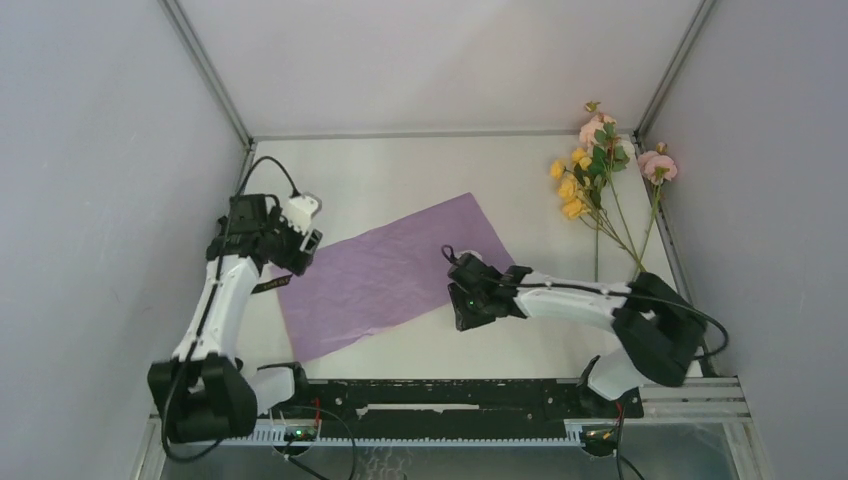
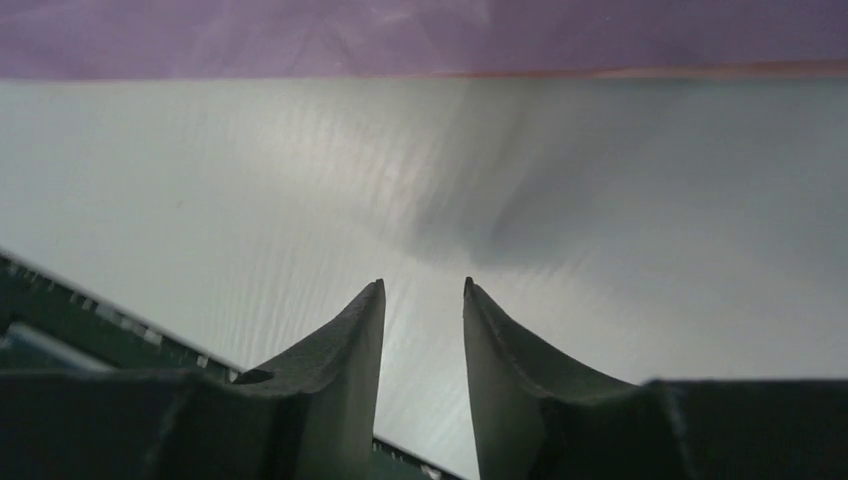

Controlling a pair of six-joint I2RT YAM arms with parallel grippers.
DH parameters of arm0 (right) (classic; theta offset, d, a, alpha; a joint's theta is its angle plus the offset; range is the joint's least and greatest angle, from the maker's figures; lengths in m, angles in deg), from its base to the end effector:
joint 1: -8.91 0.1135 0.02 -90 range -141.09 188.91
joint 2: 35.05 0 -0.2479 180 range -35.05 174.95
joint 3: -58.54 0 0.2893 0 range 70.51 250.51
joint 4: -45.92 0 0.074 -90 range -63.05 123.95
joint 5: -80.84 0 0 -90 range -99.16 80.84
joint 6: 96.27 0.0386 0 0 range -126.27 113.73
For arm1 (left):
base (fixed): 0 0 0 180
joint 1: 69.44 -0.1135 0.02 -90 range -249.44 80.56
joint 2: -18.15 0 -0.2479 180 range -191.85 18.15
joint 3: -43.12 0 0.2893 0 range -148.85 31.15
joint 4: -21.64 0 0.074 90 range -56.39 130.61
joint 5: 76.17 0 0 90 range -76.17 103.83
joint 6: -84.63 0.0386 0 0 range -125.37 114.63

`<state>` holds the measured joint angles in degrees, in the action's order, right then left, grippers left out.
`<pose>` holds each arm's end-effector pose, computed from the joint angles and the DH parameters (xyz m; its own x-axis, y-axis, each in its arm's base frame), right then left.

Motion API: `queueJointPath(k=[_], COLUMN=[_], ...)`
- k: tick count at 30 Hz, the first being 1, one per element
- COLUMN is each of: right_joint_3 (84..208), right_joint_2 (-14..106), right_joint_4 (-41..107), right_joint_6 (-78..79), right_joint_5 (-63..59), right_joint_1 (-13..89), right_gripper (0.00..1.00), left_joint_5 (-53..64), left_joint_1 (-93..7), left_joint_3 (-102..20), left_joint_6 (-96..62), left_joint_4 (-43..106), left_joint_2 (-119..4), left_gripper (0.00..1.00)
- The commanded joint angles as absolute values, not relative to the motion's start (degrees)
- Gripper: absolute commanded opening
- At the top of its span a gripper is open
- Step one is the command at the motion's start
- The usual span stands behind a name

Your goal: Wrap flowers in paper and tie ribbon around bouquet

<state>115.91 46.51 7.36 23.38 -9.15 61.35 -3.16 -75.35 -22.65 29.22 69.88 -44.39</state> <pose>0.1823 0.2371 0.1401 -0.8632 -0.3109 -0.3978 -0.4209 0.8784 0.2266 0.2727 0.0169 0.2713 -0.5184 0.4922 -0.6993 0.4875 0.8420 0.2312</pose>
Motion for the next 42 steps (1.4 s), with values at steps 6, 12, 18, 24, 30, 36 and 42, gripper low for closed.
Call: queueJointPath(k=[6,12,18,24,30,36,42], right_joint_3=[129.35,147.73,156.85,137.06,133.39,133.43,133.38], right_joint_2=[64.98,78.04,76.95,61.44,60.34,61.18,60.71], right_joint_4=[12.68,14.20,6.74,13.42,13.35,14.42,13.30], right_joint_6=[26.97,22.02,18.19,17.54,18.47,18.94,19.13], right_joint_5=[-20.25,-17.00,-16.00,-3.73,-6.08,-8.24,-9.15], right_joint_1=[54.19,40.47,37.74,38.79,46.68,50.18,50.60], right_gripper=[0.39,0.36,0.36,0.45,0.48,0.48,0.47], left_joint_5=[-0.35,-1.49,-1.77,1.66,7.30,13.49,13.63], left_joint_1=[-72.20,-52.89,-39.63,-38.30,-31.68,-31.28,-31.28], left_joint_3=[-17.46,-17.63,-20.26,-12.94,-5.95,-2.44,-1.55], left_joint_6=[35.28,32.21,32.05,49.30,46.27,45.39,46.91], left_joint_4=[82.53,80.40,79.08,91.28,87.72,77.97,76.76], left_joint_2=[-51.12,-51.70,-54.10,-48.32,-47.60,-48.35,-46.84], left_gripper=[0.80,1.00,1.00,1.00,1.00,0.94,0.65])
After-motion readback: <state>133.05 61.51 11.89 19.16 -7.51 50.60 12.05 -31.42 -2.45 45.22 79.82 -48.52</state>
